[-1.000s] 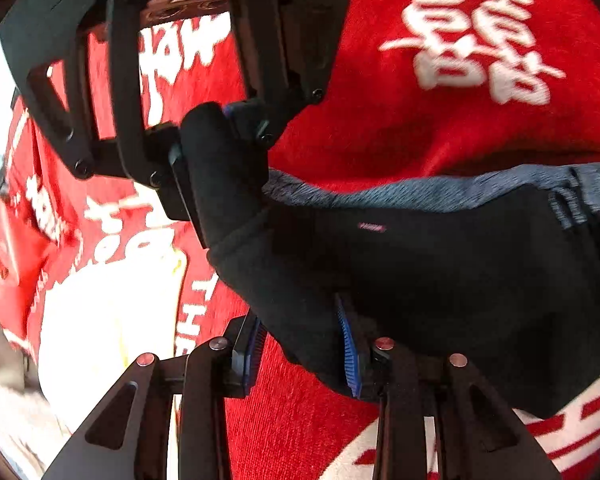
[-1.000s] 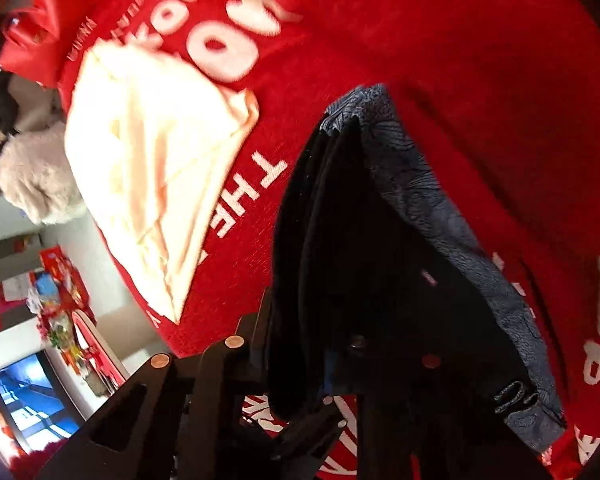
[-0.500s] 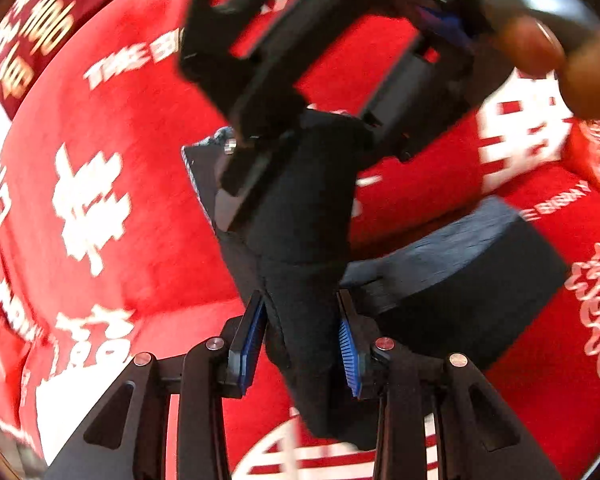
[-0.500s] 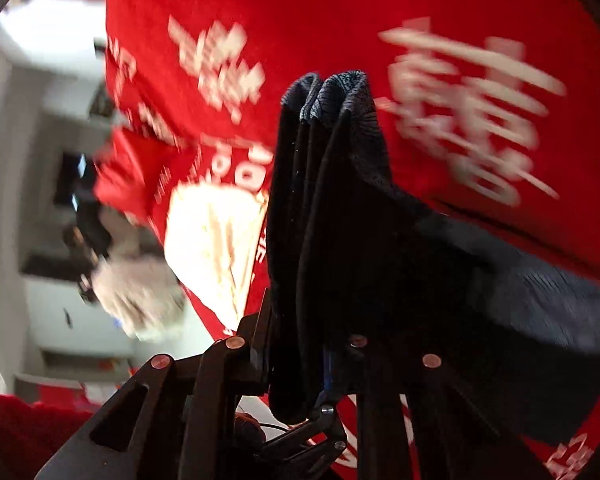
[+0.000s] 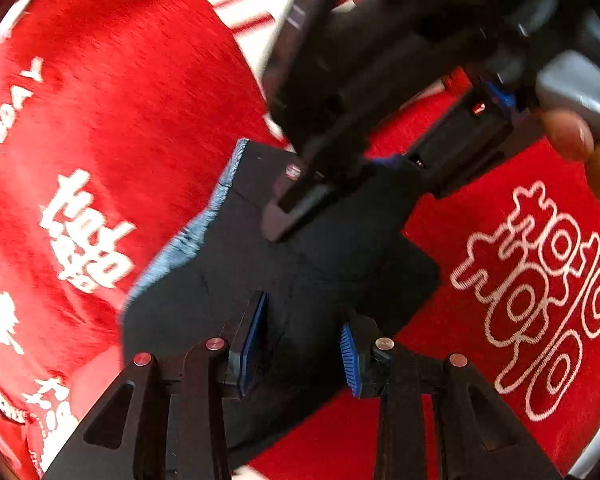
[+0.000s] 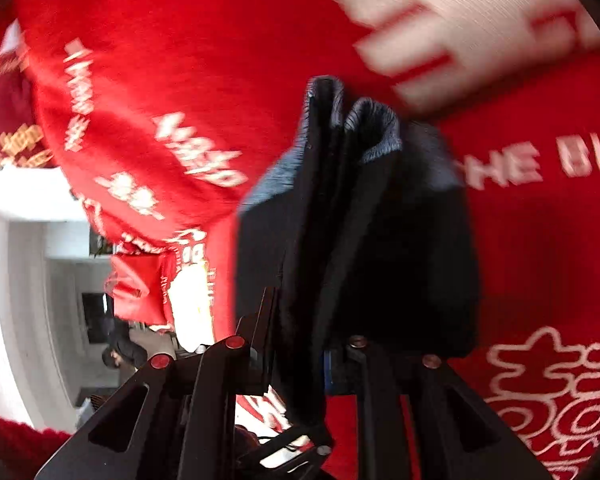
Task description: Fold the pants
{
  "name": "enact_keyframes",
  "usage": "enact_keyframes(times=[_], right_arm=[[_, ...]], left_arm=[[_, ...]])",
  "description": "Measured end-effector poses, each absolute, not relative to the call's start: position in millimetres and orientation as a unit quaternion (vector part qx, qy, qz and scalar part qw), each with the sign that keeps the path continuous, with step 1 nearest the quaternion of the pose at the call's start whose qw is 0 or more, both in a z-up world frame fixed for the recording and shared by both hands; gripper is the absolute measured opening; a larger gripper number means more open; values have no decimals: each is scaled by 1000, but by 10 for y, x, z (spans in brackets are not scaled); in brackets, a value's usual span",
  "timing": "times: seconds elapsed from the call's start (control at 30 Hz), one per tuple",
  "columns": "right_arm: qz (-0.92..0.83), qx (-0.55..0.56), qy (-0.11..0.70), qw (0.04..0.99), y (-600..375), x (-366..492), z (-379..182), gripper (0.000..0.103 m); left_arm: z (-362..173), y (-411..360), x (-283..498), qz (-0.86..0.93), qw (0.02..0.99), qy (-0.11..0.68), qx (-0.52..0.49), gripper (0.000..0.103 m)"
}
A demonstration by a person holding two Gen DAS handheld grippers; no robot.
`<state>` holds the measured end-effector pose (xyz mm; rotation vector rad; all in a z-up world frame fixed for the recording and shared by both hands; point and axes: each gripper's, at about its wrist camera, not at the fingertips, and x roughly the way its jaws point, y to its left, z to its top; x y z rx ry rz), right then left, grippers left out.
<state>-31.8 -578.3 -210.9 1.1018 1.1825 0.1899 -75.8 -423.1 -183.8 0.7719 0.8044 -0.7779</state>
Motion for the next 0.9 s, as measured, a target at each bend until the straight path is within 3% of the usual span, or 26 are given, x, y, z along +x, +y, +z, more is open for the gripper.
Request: enact_keyframes(times=[0.13,0.17,0.23,0.37,0.43,0.53,0.57,0.63,0.77,0.83,0.9], right_arm=[[86,519,524,669,-5777,-385,-2354,20],[86,520,525,669,-5764,-392,-2374,21],[76,510,532,672,-5751,-418,-2385,25],[56,491,543,679,-5777,-472,-2345,26],[41,464,558,687,-5724,-476,-2264,32],[6,407,588,699,-5660,-463,-2126,43],[-6,385,597,704,-5580,-436,-2116,46],[-36,325,621,712,-5483,-444,-2043,66],[-47,290,637,713,-5347,-541,-2016,69],[-60,288,647,703,-5310,-597,-2038,79],[-73,292,650,698,-5300,-643,-2066,79]], left_arm=[[-1983,-4301,-830,-353,767,381,376,36],[-1977,-4291,-842,-354,764,381,381,39],[-1982,-4275,-847,-357,757,398,375,61],[-1895,-4060,-689,-356,752,435,345,62],[-1828,-3961,-614,-352,750,452,332,63],[-1772,-3761,-435,-328,754,485,296,82],[-1734,-3670,-359,-318,760,493,279,82],[-1729,-3478,-171,-301,765,507,258,82],[-1689,-3124,36,-258,774,535,222,82],[-1683,-2986,146,-238,774,549,208,82],[-1698,-2912,197,-224,771,561,199,82]])
